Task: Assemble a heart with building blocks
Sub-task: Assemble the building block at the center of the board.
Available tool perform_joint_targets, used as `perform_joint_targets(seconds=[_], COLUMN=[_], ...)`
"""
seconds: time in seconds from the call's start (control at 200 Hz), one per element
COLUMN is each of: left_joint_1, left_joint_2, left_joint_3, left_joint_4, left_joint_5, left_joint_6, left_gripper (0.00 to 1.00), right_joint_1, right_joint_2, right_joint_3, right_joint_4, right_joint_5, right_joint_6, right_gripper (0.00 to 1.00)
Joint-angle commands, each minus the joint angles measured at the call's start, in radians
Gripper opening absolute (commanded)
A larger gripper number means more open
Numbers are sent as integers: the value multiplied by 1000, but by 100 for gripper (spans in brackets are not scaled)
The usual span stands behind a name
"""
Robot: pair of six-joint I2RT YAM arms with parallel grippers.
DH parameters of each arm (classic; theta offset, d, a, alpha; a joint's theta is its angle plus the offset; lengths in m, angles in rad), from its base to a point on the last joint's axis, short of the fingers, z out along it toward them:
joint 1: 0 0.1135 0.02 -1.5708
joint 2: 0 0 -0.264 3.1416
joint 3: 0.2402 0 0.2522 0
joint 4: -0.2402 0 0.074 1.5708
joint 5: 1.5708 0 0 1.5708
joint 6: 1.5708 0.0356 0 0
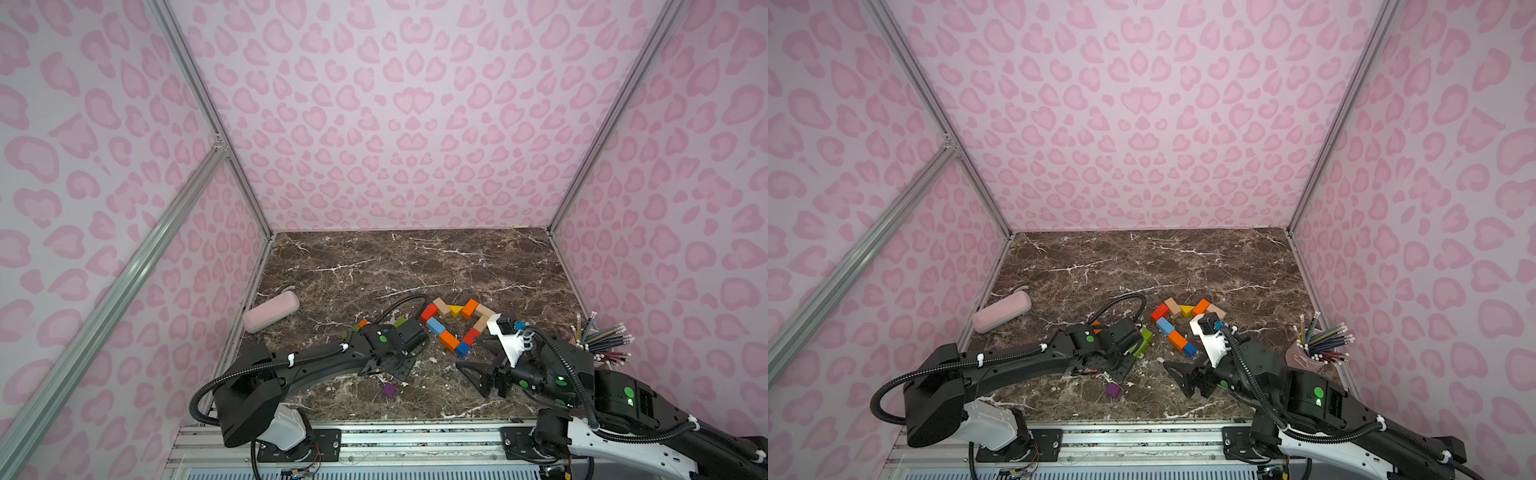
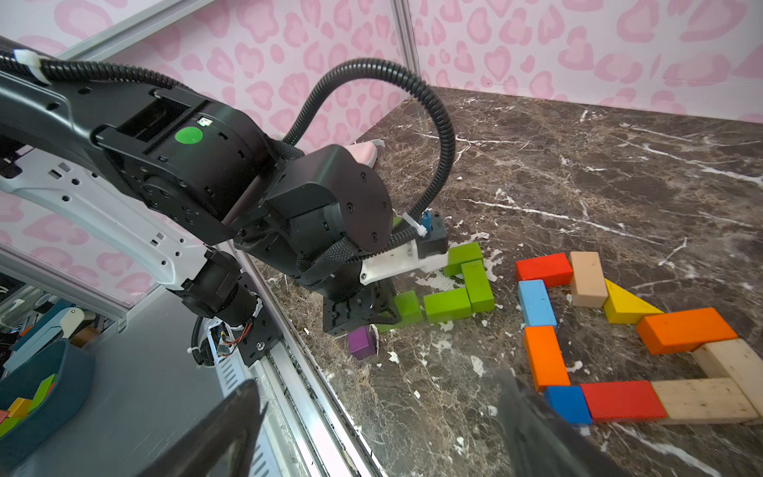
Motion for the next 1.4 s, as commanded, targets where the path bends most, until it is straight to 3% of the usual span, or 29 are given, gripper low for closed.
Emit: perform_joint_targets(seconds=[0.0,1.395], left_joint_1=[0,37], left_joint_2=[5,141], left_joint_3=[12,2], left_joint_4=[4,75], left_joint_5=[4,5], left_joint_6=[-12,83], left_gripper=[27,34], right_joint_1=[-3,-33], right_joint_2=[1,38], right_joint_3=[-1,12], right_joint_4=[18,13], right_joint_5=[-1,-31], right_joint_6=[-6,-17], right_gripper=[92,92])
